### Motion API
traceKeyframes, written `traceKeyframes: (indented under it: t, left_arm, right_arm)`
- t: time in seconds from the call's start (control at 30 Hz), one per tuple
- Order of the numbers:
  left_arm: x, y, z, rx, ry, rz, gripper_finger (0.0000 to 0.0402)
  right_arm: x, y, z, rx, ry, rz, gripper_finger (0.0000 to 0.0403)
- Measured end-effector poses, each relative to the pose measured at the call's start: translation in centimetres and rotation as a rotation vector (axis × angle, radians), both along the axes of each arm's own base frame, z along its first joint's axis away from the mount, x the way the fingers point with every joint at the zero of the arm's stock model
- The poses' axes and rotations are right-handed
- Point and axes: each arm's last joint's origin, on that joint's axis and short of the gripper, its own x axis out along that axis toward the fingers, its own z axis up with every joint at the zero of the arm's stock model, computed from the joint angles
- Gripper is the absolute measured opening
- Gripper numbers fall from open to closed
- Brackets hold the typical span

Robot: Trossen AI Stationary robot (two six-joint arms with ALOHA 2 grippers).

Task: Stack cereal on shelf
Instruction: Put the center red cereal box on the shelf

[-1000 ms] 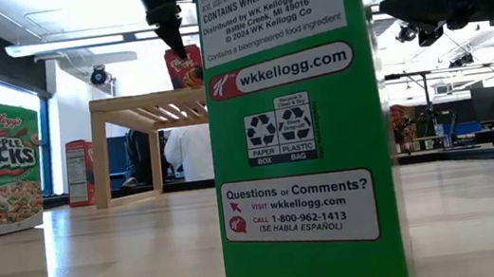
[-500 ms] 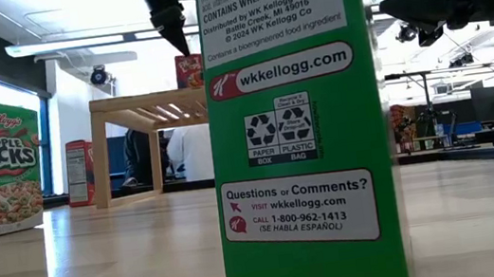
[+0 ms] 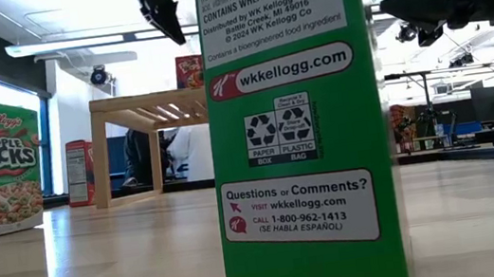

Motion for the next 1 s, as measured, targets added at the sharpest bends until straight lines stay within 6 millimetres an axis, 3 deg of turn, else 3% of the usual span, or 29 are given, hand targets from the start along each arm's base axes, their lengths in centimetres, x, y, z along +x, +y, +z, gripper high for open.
traceKeyframes:
  t: [0.17, 0.3, 0.6, 0.8, 1.0]
  left_arm:
    - [-1.9, -0.8, -1.3, 0.010, -0.099, 0.035, 0.0064]
    - [-3.9, -0.6, -3.6, 0.021, -0.181, 0.125, 0.0036]
    - [-5.2, 1.1, -9.7, 0.120, -0.374, 0.301, 0.0022]
    - [-5.1, 1.8, -10.7, 0.167, -0.466, 0.299, 0.0023]
    - [-5.2, 2.2, -10.4, 0.161, -0.508, 0.278, 0.0023]
  right_arm:
    - [0.0, 0.0, 0.0, 0.014, 0.001, 0.010, 0.0000]
    - [0.0, 0.0, 0.0, 0.015, 0.002, 0.010, 0.0000]
    - [0.0, 0.0, 0.0, 0.023, 0.001, 0.011, 0.0000]
    - [0.0, 0.0, 0.0, 0.023, 0.001, 0.011, 0.0000]
    - [0.0, 0.0, 0.0, 0.023, 0.001, 0.010, 0.0000]
